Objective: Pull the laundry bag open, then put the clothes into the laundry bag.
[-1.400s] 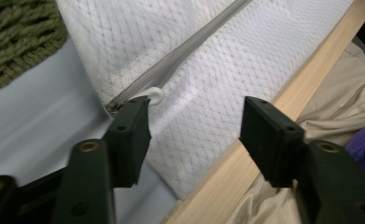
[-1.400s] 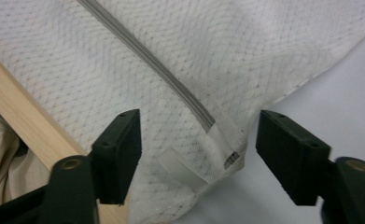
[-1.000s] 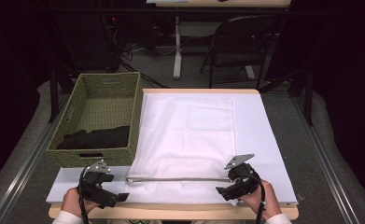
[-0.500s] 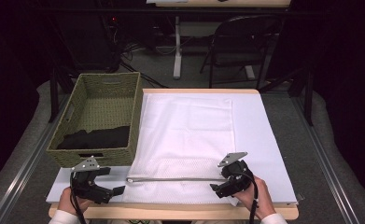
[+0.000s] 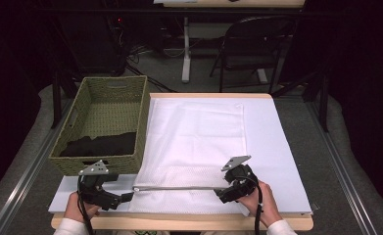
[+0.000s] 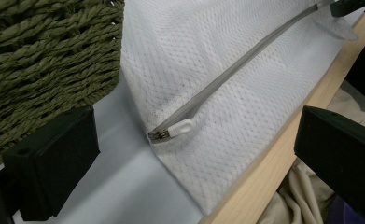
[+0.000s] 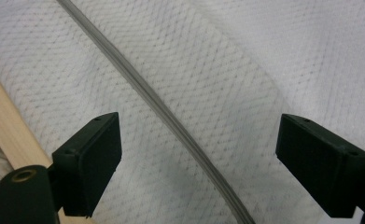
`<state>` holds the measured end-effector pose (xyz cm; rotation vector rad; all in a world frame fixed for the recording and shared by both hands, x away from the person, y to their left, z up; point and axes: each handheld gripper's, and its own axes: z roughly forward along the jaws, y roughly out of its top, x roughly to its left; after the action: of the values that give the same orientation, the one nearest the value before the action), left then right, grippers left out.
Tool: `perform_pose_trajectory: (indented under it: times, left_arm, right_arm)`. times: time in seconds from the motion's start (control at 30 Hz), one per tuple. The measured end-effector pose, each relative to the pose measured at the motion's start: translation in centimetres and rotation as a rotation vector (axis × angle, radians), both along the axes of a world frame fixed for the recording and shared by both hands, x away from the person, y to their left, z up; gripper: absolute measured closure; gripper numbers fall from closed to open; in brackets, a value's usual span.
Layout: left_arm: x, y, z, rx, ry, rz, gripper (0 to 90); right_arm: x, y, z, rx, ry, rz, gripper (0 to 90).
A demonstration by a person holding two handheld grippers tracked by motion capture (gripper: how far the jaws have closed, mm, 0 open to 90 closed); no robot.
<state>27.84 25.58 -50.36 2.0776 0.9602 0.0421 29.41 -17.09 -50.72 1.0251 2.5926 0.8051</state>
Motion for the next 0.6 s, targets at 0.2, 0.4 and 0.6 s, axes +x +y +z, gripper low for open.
perform_pose_trajectory:
  times: [0.2, 0.4, 0.6]
  left_arm:
    - [-0.1, 0.0, -0.1, 0.018, -0.001, 0.017, 0.0]
    - [-0.2, -0.2, -0.2, 0.044, -0.008, 0.026, 0.0]
    - [-0.1, -0.8, -0.4, 0.081, -0.001, -0.005, 0.0]
  right_arm:
    - [0.5, 0.9, -0.2, -0.005, -0.008, 0.026, 15.4]
    - [1.1, 1.9, -0.5, -0.015, -0.011, 0.05, 18.0]
    - [1.6, 3.1, -1.2, -0.036, 0.002, 0.108, 23.9]
